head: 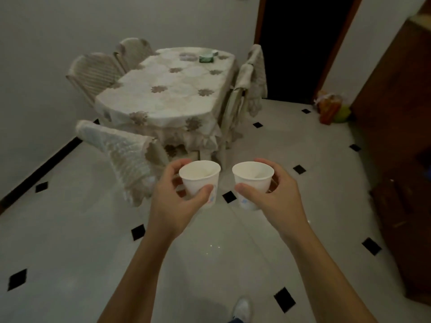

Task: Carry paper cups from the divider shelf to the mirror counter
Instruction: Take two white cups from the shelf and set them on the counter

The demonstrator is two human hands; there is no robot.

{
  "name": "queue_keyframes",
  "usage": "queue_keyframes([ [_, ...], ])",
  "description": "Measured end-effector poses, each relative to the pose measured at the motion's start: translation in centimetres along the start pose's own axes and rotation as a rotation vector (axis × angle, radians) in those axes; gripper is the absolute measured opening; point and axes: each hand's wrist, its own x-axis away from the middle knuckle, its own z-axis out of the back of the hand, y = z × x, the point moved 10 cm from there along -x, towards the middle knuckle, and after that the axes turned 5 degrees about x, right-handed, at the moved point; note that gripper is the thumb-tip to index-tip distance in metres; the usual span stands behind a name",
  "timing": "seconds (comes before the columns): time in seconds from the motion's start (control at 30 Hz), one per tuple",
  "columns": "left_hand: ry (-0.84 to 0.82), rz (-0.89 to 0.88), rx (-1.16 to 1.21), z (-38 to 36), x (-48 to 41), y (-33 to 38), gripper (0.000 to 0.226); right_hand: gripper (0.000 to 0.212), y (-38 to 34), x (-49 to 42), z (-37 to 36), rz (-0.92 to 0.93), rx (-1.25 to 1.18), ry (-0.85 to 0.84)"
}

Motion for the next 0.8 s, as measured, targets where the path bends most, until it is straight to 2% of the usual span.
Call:
queue_keyframes([
  [0.27,-0.107,-0.039,0.007,-13.2,-10.6,-0.5,0.058,0.063,3.0,-11.5,9.4,-0.024,-0.005,0.093],
  [0.57,-0.215,-0.039,0.007,-23.4,-19.8,-3.1,0.059,0.06,7.1,-20.3,15.4,-0.06,0.014,0.203],
  [0.8,-0.28,-0.038,0.026,-29.8,-29.9,-5.7,0.062,0.059,9.8,-30.6,18.2,-0.061,0.043,0.265],
])
